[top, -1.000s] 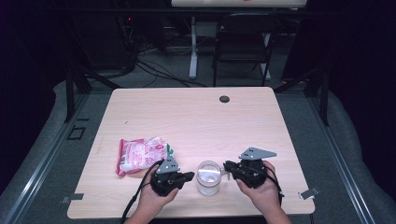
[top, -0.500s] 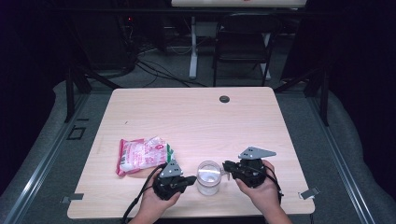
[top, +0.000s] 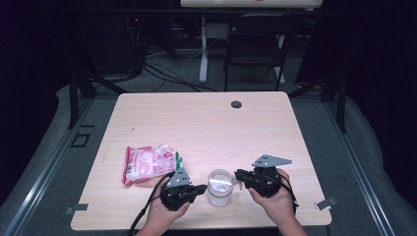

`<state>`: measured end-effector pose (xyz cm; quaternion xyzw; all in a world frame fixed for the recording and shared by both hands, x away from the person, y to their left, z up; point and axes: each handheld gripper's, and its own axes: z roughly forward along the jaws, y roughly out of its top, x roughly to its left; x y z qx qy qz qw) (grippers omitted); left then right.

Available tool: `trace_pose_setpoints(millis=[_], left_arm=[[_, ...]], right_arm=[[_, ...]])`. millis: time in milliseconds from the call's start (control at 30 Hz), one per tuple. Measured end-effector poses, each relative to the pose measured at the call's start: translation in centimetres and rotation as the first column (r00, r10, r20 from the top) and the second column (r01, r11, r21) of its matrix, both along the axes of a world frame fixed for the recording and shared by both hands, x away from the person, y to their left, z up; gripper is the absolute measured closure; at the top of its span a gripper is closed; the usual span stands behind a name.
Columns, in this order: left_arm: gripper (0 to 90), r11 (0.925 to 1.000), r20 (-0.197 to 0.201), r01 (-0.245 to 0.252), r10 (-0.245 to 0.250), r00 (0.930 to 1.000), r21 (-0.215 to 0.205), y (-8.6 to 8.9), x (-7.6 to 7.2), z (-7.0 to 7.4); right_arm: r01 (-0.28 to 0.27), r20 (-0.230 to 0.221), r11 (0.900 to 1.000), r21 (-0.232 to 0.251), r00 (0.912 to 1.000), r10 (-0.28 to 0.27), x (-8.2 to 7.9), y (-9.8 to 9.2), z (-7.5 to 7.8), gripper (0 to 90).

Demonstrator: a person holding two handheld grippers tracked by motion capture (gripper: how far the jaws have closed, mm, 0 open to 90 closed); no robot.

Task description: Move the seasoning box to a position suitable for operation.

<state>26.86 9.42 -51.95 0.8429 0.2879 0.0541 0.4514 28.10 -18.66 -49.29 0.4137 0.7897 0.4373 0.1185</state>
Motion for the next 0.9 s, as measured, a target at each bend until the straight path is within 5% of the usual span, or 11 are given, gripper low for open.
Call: trace_pose_setpoints(millis=[900], left_arm=[[90.0, 0.9994, 0.026, 0.003, -0.003, 0.9997, -0.035, 0.1, 0.2, 1.3]], right_arm=[[0.012, 0.03, 1.0, 0.007, 0.9995, -0.012, -0.6, -0.2, -0.3, 81.6]])
